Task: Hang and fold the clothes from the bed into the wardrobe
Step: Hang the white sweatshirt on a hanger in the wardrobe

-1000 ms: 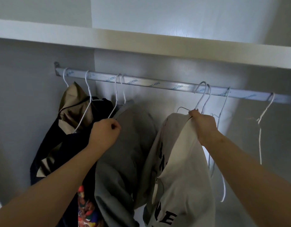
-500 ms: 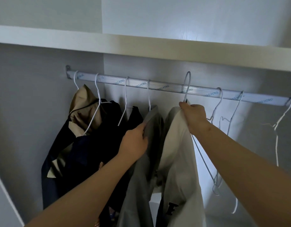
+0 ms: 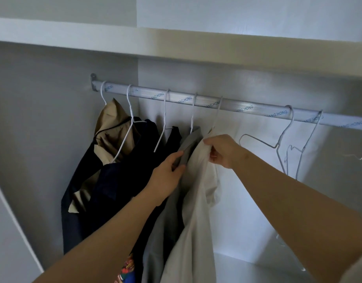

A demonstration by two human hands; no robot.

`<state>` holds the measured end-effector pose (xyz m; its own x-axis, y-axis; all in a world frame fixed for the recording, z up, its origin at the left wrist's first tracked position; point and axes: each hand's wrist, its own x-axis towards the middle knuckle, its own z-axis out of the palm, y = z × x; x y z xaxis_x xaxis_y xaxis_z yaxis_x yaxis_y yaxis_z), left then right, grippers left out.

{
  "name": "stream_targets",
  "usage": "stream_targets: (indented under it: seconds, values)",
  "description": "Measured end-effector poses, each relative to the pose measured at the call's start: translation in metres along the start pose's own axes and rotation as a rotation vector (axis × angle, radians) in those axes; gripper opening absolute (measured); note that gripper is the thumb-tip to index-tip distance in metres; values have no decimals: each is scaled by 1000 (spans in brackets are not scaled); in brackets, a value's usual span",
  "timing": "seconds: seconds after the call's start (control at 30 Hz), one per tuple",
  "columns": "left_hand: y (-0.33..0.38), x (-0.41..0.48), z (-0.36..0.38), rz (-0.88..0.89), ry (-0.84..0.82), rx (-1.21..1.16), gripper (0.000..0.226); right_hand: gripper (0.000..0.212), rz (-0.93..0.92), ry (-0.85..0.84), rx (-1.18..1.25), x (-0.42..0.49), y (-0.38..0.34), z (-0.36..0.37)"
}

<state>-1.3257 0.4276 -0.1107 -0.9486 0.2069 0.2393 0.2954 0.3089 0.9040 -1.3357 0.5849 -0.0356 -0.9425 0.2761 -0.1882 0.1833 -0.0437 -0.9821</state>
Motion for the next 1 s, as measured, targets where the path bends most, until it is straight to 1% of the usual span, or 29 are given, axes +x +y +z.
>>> stream_targets:
  seconds: [0.07, 0.13, 0.23, 0.3, 0.4, 0.5, 0.57, 0.63, 0.73, 0.83, 0.9, 0.93, 1.0]
  values:
    - [-3, -2, 3, -5, 27, 0, 42, 2, -28, 35, -43, -1, 10, 1]
    - [-4, -4, 5, 19, 49, 53, 42, 9, -65, 97, -72, -3, 22, 1]
    - [-4, -9, 8, 53, 74, 151, 41, 32, -159, 202, -116, -7, 41, 1]
    - [-5, -14, 10, 45, 78, 200, 41, 41, -222, 236, -170, -14, 54, 4]
    - [-8, -27, 12, 41, 97, 217, 44, 38, -249, 230, -214, -28, 75, 9]
    - [-13, -43, 15, -36, 117, 187, 45, 31, -228, 231, -187, -44, 97, 10]
    - [-18, -53, 19, -76, 106, 168, 40, 24, -236, 222, -171, -55, 108, 6]
    - [-24, -66, 22, -87, 107, 190, 31, 22, -261, 209, -149, -67, 120, 2]
    - [-34, -90, 30, -164, 99, 159, 23, 20, -283, 199, -120, -89, 140, -2]
    - [-42, -122, 36, -211, 150, 92, 32, 21, -274, 191, -132, -116, 166, -2]
    - [-47, -144, 37, -256, 202, -24, 38, 19, -232, 180, -132, -134, 184, -6]
    - [-49, -155, 37, -292, 198, -85, 36, 17, -188, 174, -138, -143, 194, -11]
    - [-51, -178, 38, -372, 118, -160, 27, 14, -59, 169, -163, -164, 212, -24]
